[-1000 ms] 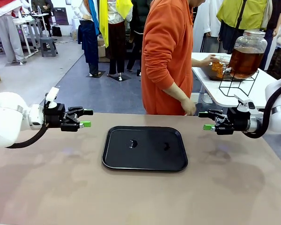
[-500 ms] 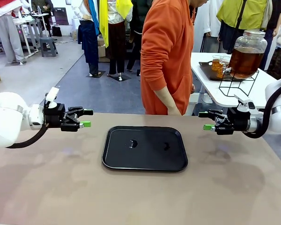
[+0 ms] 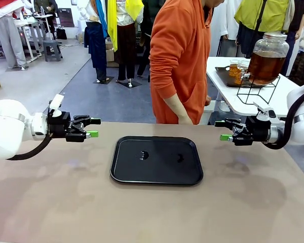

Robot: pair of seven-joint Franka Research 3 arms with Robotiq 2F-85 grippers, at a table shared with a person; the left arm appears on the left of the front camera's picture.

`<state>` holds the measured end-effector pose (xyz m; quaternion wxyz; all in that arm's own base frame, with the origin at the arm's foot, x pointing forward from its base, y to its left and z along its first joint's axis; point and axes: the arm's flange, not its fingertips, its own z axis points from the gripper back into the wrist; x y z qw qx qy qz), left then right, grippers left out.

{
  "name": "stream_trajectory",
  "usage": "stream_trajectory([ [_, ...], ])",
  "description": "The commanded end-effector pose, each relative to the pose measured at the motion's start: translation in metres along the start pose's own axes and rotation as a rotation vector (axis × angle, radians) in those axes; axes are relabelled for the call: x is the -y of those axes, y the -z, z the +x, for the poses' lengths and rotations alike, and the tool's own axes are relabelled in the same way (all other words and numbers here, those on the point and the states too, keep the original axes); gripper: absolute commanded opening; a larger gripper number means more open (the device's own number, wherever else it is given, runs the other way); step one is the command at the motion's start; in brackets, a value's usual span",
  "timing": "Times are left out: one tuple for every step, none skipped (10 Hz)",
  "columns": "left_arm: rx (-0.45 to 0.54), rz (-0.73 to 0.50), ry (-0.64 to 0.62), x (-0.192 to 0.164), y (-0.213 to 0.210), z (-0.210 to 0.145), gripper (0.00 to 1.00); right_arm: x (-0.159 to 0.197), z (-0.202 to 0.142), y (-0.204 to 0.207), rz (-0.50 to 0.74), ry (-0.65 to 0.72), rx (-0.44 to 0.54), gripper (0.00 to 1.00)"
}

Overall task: Pour the drink into the iced cup.
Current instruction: Open the gripper to release the iced cup you were holding.

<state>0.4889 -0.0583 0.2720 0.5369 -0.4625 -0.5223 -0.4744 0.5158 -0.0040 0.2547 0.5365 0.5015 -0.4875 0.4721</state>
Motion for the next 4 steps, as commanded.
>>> stream_trajectory([
  [0.004, 0.000, 0.003, 0.0002, 0.0007, 0.0017, 1.00, 0.0008, 0.0036, 0.0014, -0.001, 0.003, 0.004, 1.00],
  [0.004, 0.000, 0.003, 0.0002, 0.0007, 0.0017, 1.00, 0.0008, 0.0036, 0.0014, -0.001, 0.003, 0.004, 1.00],
  [0.004, 0.000, 0.003, 0.0002, 0.0007, 0.0017, 1.00, 0.0008, 0.0036, 0.0014, -0.001, 0.003, 0.004, 1.00],
  [0.004, 0.000, 0.003, 0.0002, 0.0007, 0.0017, 1.00, 0.0008, 0.0036, 0.0014, -0.001, 0.003, 0.004, 1.00],
])
